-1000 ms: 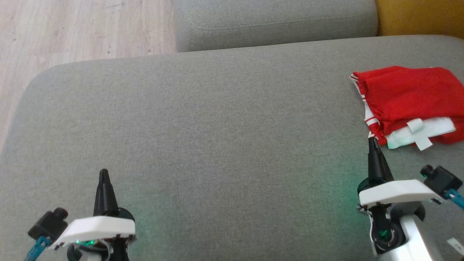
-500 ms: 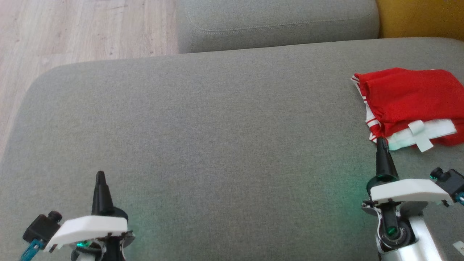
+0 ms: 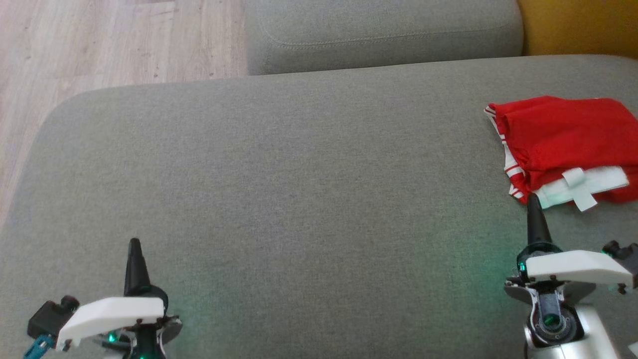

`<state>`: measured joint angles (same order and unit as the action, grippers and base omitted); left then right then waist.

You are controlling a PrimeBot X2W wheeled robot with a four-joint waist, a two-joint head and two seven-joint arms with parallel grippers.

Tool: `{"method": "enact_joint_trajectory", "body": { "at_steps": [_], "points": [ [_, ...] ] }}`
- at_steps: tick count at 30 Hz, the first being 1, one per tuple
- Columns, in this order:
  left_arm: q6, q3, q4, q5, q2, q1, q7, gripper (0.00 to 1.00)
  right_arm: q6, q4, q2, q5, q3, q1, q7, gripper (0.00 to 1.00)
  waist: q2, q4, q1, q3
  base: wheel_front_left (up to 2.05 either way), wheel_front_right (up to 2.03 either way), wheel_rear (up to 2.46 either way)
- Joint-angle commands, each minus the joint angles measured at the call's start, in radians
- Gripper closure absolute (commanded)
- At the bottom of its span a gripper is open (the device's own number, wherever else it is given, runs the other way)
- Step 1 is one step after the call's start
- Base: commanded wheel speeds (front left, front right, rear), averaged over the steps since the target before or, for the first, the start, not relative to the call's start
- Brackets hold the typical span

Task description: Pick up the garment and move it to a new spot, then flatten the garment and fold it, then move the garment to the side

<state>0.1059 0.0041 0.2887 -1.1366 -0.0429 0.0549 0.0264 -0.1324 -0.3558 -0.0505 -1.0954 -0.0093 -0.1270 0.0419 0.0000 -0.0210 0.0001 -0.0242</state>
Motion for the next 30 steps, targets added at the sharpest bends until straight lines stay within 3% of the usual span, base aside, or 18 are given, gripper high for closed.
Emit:
{"method": "enact_joint_trajectory", "body": {
  "at_steps": [1, 30],
  "points": [
    [0.009, 0.034, -0.033, -0.021, -0.005, 0.046, -0.006, 1.0, 0.001, 0.043, -0.014, -0.026, 0.006, -0.021, -0.007, 1.0, 0.0, 0.0, 0.0, 0.0, 0.0, 0.0, 0.0],
    [0.019, 0.081, -0.04, -0.304, -0.006, 0.051, -0.09, 1.0, 0.001, 0.086, -0.013, -0.34, -0.053, 0.005, -0.091, 1.0, 0.0, 0.013, 0.0, 0.013, 0.0, 0.0, 0.0]
  ]
}}
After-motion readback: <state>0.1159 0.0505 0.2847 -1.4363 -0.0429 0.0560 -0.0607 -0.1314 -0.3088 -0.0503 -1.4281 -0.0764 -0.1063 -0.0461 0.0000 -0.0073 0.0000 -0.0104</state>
